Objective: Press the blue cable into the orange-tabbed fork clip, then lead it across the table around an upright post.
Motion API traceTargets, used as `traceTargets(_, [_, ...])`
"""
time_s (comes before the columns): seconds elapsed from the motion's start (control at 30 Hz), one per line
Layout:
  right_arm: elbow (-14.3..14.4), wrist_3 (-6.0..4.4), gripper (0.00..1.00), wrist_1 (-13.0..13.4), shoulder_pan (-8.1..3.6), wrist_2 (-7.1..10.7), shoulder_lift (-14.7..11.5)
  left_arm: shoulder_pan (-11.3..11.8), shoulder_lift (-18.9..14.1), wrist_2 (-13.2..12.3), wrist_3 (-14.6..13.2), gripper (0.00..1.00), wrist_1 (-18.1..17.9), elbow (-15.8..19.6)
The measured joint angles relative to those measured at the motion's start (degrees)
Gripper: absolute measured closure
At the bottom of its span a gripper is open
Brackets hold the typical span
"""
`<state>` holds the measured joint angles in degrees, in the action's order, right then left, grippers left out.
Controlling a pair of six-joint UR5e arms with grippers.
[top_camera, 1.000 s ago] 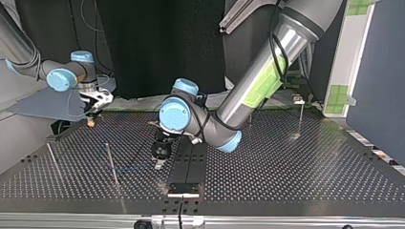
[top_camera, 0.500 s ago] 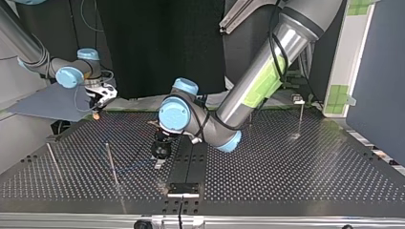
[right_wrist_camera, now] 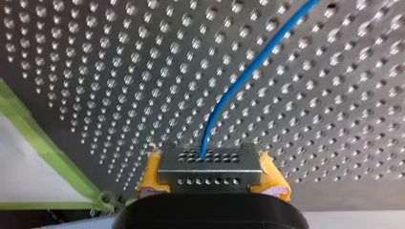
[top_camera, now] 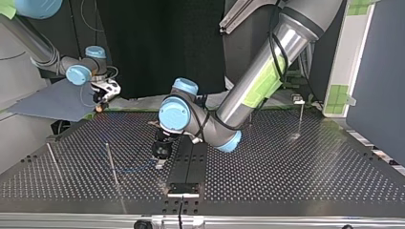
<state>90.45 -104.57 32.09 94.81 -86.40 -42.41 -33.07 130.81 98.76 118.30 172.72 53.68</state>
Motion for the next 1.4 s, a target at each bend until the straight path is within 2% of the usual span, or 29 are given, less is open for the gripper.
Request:
traceTargets(0.23, [0.12,-0.1,1.0,1.88,-0.19,-2.36,3.53,-0.06,0.0,0.35,0.0,0.14,0.03,0.0])
traceTargets(0.37, [0.13,-0.13,1.0,3.38,-0.5,-3.09,5.97,-0.09,0.0,0.63,-0.03,0.14,0.03,0.0])
traceTargets(0.83, [0.14,0.63,1.0,9.24,-2.71,-3.43,13.71,-0.1,0.0,0.86,-0.05,0.14,0.16,0.0])
traceTargets(1.03, [0.08,0.77,1.0,10.9,-3.85,-3.36,16.85,-0.14,0.0,1.17,-0.05,0.14,0.59,0.0])
traceTargets(1.4, [0.06,1.67,1.0,11.43,-4.44,-3.22,17.73,-0.65,0.0,1.47,0.0,0.14,2.91,0.0])
